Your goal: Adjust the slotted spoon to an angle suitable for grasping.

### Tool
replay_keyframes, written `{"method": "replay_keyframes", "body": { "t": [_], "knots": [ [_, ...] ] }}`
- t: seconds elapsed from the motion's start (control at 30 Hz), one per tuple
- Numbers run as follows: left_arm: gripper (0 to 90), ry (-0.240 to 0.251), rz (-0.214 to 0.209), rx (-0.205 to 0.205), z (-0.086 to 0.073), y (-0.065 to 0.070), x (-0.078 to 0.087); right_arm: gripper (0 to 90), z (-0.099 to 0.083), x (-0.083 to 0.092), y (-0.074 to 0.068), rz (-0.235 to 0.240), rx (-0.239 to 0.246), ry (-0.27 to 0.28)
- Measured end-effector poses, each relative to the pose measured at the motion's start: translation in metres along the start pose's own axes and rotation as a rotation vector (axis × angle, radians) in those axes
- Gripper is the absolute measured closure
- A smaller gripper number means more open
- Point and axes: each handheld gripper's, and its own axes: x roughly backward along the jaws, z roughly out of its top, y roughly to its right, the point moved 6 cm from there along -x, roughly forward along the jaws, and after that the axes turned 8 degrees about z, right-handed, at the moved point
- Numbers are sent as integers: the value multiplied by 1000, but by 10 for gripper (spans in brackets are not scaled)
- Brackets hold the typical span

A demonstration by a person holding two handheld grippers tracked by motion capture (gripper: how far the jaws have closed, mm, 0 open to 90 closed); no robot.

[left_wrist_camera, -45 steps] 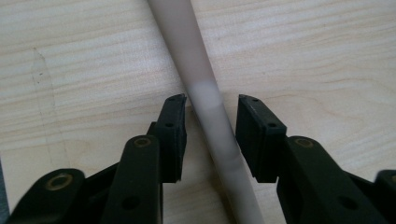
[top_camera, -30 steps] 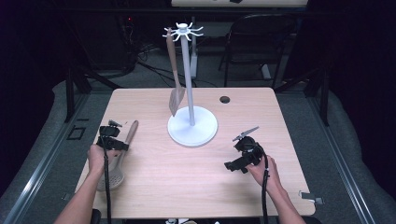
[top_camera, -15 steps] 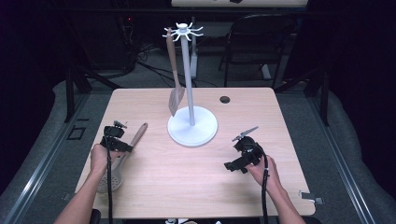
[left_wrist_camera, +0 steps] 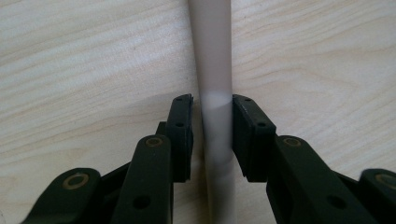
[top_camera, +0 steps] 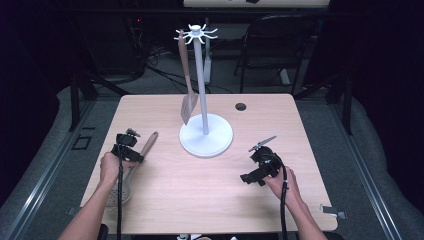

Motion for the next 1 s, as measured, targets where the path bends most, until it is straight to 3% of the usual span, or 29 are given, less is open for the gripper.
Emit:
{"method": "replay_keyframes", "body": {
  "t": [0.17,0.27,0.37,0.5,0.63,0.8,1.0],
  "knots": [
    [707,0,34,-18,2,2,-1,45,0,1,0,1,0,-1],
    [735,-3,31,-18,2,2,-1,45,0,-1,0,-3,0,1],
    [744,6,23,-7,1,2,-1,46,0,0,-1,-1,5,-14],
    [750,25,-19,22,0,0,1,46,0,0,0,0,6,-9],
    [751,81,-13,40,1,-3,10,48,0,0,0,3,0,3],
    [751,179,-37,76,4,-4,22,48,1,-1,0,-3,6,2],
    [752,252,-62,93,6,-4,32,48,1,-1,0,8,0,9]
  ]
}}
